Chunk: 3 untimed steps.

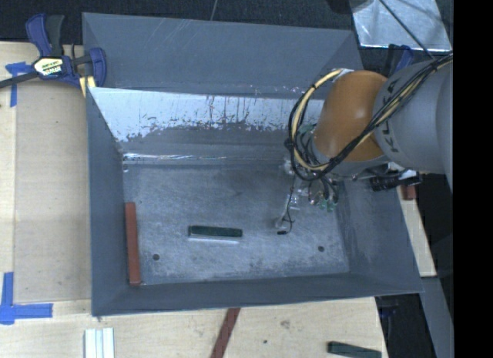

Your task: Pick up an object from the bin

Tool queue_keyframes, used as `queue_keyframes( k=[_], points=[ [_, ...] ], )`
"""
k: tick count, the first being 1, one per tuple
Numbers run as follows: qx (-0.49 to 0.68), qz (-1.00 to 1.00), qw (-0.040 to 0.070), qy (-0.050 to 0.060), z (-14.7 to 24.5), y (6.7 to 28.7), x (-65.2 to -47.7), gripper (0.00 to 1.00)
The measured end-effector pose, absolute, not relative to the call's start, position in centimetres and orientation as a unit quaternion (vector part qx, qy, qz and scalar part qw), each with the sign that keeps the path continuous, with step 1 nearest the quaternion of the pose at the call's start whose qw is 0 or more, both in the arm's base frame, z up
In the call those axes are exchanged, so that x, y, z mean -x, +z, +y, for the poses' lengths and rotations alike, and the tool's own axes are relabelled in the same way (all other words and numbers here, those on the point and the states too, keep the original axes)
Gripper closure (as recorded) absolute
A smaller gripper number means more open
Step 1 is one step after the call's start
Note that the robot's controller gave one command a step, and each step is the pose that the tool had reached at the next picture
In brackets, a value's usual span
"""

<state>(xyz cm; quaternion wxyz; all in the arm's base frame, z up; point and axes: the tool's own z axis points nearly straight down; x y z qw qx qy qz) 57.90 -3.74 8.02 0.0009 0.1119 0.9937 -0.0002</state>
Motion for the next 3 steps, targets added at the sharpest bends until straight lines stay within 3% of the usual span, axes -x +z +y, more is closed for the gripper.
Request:
queue_keyframes(
  k=[1, 3],
  points=[
    [-0.112, 0.994, 0.001, 0.000, -3.7, 8.0, -57.9, 0.00],
    [0.015, 1.000, 0.001, 0.000, 1.5, 7.4, -55.3, 0.00]
  ],
)
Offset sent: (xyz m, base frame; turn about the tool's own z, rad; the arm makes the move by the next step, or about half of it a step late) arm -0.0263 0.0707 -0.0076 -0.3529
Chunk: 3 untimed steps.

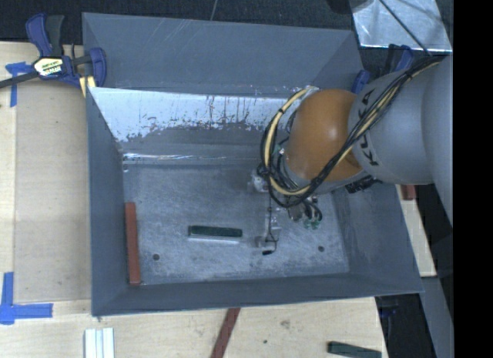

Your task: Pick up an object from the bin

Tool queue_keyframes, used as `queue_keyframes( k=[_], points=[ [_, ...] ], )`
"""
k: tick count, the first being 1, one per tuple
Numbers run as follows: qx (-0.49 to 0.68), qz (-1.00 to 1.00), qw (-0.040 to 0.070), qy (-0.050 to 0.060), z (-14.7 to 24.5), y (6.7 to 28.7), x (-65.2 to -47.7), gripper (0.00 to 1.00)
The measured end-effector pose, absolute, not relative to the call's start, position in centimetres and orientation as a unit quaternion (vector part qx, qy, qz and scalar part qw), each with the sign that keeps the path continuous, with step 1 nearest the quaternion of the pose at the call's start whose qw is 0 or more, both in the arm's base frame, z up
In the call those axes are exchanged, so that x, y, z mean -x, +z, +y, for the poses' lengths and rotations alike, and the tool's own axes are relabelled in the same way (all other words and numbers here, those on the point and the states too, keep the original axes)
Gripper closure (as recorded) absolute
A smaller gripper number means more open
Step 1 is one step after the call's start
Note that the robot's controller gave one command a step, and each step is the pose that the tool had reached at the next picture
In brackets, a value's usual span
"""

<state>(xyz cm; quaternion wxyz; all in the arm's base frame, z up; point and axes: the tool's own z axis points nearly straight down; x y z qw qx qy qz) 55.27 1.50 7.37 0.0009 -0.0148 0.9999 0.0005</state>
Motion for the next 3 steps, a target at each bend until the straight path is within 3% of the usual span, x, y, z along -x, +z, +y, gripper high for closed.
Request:
queue_keyframes(
  k=[1, 2, 3],
  points=[
    [-0.026, 1.000, 0.000, 0.000, 9.6, 8.3, -50.6, 1.00],
    [-0.026, 1.000, 0.000, 0.000, 9.6, 8.3, -50.6, 1.00],
    [0.039, 0.999, 0.000, 0.000, 9.3, 7.8, -52.4, 1.00]
  ],
)
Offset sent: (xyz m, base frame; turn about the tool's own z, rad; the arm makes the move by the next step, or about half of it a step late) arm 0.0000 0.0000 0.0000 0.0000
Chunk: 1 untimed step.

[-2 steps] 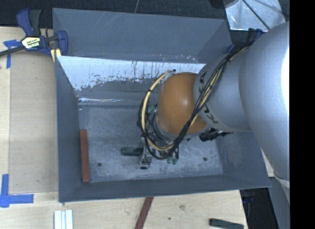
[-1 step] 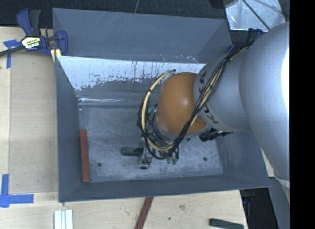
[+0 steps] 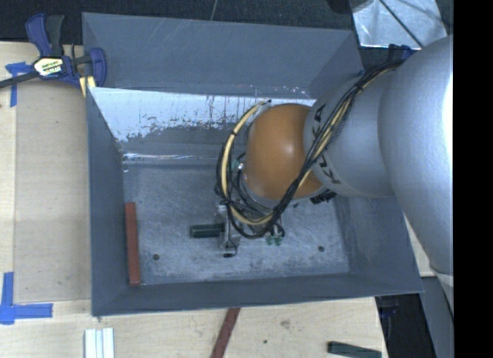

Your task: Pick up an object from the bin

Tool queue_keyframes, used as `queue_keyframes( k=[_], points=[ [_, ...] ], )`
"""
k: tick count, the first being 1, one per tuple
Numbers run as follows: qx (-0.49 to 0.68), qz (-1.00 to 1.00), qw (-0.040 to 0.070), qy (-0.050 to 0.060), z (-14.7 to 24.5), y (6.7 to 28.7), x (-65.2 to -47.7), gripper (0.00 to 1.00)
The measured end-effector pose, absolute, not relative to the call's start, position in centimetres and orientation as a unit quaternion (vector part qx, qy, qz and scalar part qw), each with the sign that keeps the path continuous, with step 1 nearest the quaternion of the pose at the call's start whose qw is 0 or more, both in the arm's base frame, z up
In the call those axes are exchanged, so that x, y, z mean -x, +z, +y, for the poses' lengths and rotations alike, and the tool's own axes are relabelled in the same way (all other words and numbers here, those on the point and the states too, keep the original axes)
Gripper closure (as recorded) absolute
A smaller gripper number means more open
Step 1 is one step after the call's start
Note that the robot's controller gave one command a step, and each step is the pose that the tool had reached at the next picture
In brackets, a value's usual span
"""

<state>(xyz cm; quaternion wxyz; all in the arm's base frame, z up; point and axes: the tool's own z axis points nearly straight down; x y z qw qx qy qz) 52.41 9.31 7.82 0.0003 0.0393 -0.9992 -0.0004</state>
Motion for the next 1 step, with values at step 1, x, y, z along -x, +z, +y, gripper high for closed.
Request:
queue_keyframes(
  k=[1],
  points=[
    [-0.042, -0.999, -0.006, -0.001, 7.91, 25.99, -52.06, 1.00]
  ],
)
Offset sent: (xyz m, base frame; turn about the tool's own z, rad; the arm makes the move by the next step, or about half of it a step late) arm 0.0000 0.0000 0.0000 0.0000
